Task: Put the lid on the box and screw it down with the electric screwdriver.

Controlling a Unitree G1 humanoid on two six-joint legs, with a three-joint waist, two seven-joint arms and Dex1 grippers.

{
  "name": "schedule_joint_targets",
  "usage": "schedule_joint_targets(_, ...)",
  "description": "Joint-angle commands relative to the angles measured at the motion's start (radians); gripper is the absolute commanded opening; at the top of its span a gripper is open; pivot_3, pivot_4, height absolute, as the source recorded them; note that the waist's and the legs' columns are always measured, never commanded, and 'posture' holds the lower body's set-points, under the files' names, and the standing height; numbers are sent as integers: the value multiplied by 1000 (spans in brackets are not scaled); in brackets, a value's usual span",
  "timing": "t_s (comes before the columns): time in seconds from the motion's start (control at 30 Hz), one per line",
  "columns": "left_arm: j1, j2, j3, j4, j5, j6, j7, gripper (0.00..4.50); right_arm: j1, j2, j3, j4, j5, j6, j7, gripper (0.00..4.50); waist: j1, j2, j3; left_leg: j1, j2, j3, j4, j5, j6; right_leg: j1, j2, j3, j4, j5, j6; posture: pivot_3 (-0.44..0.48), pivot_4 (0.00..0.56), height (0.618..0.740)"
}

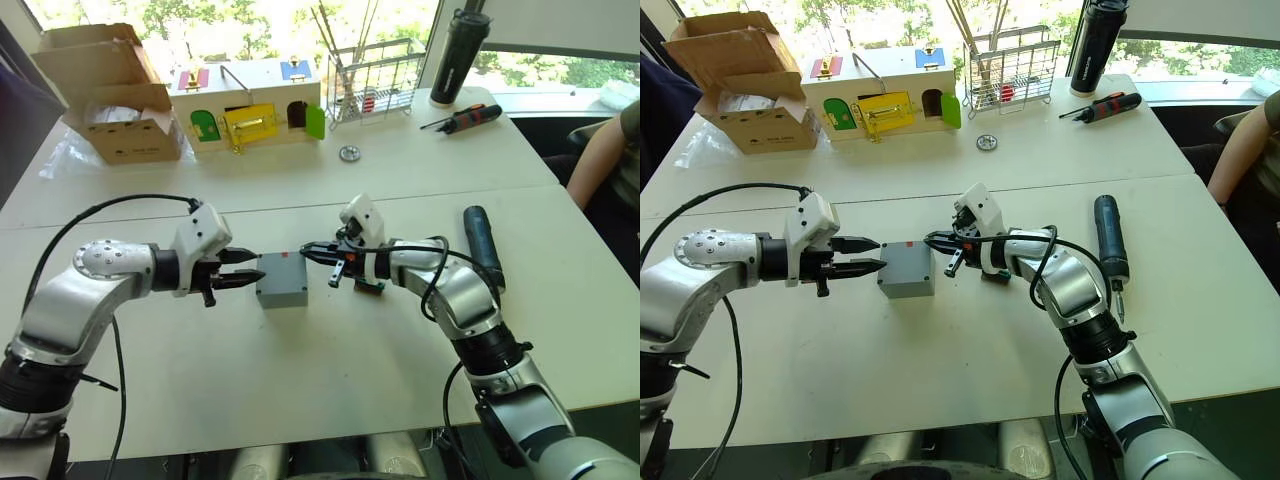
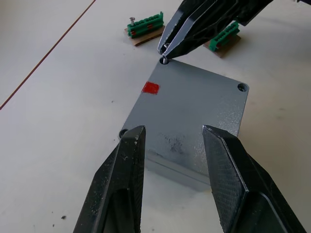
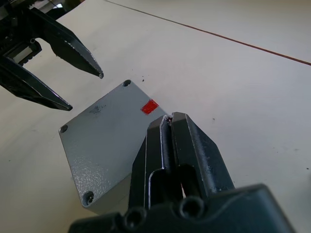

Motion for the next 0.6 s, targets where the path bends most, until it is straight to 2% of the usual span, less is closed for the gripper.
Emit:
schedule_joint_targets(0.03, -16, 3, 9, -14, -5, -5, -1, 1874, -9, 9, 10, -17, -1, -28, 15, 1371, -1, 0, 0, 0, 0, 0, 0, 0, 0, 0, 0, 0, 0, 0, 0, 0, 150, 740)
schedule_joint_targets(0.17, -17, 2, 8, -18, -7, -3, 0, 1874, -18, 0, 2, -19, -7, -32, 13, 3327, 0, 0, 0, 0, 0, 0, 0, 0, 0, 0, 0, 0, 1, 0, 0, 0, 150, 740)
schedule_joint_targets(0.23, -22, -1, 10, -17, -11, -2, 0, 1874, -24, -11, -9, -30, -7, -31, 15, 4020, 0, 0, 0, 0, 0, 0, 0, 0, 0, 0, 0, 0, 1, 0, 0, 0, 150, 740)
schedule_joint_targets(0.33, -54, -22, 22, -26, -44, 13, 0, 1874, -37, -39, -91, -96, 27, 13, -11, 4020, 4, 0, 0, 0, 0, 0, 0, 0, 0, 0, 0, 0, 1, 0, 0, 0, 150, 740)
schedule_joint_targets(0.43, -101, -47, 19, -45, -82, 28, -12, 1874, -54, -104, -247, -195, 118, 143, -35, 4020, 10, 0, 0, 0, -1, 0, 1, 0, 0, 0, -1, 0, 2, 0, 0, 0, 150, 740)
schedule_joint_targets(0.47, -117, -51, 5, -49, -85, 23, -24, 1874, -63, -150, -295, -221, 149, 201, -27, 4271, 11, 0, 0, 0, -1, 0, 1, 0, 0, 0, -1, 0, 2, 0, 0, 0, 150, 740)
schedule_joint_targets(0.6, -161, -86, -57, -51, -79, -10, -52, 1874, -118, -353, -399, -229, 181, 377, -23, 4271, 21, 0, 0, 0, -1, 0, 1, 0, 0, 0, -1, 0, 2, 0, 0, 0, 150, 740)
